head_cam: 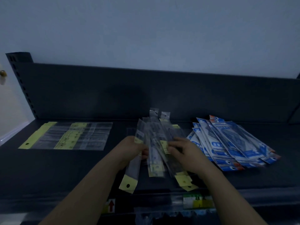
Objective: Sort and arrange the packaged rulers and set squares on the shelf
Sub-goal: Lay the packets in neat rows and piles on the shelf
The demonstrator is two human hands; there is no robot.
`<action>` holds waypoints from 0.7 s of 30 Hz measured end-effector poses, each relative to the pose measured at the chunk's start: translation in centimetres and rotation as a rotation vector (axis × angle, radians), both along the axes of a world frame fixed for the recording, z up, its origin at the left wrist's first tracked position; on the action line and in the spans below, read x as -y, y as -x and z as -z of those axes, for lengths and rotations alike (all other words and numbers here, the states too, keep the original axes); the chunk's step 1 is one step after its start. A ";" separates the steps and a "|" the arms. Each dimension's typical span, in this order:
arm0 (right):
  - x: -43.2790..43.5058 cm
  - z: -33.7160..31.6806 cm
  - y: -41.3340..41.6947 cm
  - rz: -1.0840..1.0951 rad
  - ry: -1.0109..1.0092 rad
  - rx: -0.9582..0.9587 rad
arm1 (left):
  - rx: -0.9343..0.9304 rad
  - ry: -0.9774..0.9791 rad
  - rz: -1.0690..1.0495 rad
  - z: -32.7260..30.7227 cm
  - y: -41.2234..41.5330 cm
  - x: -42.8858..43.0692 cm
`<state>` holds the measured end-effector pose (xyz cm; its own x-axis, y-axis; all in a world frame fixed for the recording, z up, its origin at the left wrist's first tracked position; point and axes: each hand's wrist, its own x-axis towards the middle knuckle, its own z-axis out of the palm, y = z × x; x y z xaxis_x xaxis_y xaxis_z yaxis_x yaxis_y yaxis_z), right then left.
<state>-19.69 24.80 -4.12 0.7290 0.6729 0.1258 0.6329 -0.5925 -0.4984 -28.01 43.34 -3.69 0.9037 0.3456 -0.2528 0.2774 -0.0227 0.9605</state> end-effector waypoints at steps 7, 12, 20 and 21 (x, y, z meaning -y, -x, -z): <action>-1.8 0.5 -1.0 0.050 0.177 0.156 | 0.042 0.056 -0.072 1.0 0.6 -0.3; -3.0 -0.7 -1.3 0.113 0.151 -0.001 | 0.070 0.109 -0.101 1.0 1.1 -0.4; -2.1 -0.8 -2.0 0.404 -0.337 -0.230 | 0.120 0.291 -0.179 0.4 1.3 -1.0; -1.9 -0.9 -2.1 0.414 -0.422 -0.317 | 0.123 0.335 -0.186 0.2 1.3 -1.1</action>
